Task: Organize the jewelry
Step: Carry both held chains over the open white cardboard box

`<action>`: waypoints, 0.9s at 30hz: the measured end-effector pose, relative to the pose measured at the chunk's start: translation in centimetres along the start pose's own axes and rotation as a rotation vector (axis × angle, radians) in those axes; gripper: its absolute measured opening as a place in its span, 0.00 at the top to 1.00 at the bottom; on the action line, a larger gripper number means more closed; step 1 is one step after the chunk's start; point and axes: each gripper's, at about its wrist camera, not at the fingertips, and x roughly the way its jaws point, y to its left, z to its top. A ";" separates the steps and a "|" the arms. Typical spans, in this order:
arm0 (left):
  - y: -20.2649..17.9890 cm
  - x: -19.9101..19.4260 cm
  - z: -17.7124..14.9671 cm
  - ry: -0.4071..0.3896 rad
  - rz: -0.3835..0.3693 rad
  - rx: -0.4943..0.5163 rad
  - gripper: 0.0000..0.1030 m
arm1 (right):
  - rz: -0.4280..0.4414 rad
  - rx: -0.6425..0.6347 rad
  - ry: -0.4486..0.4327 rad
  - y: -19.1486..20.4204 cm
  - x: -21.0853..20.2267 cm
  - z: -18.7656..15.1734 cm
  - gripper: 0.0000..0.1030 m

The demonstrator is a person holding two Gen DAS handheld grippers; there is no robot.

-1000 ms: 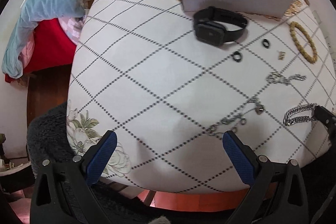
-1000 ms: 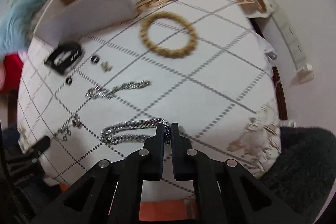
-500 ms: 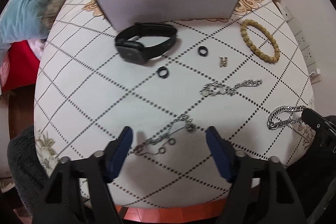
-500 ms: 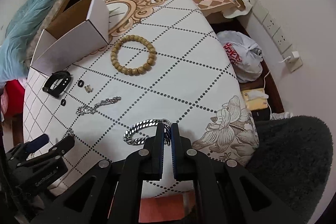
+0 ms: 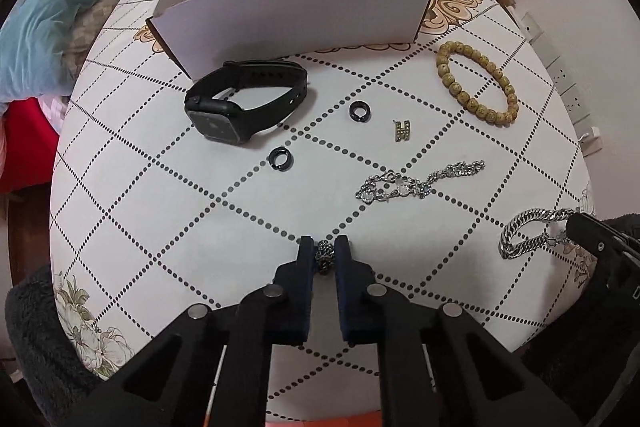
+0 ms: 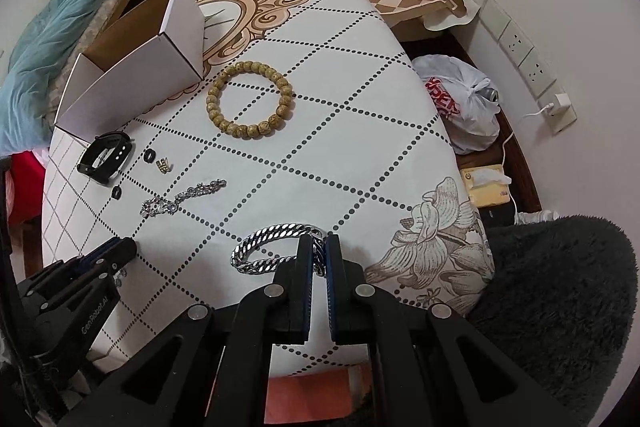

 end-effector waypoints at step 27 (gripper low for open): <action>6.2 -15.9 6.8 -0.282 -0.204 -0.147 0.93 | 0.372 -0.079 -0.132 8.2 -10.1 7.8 0.94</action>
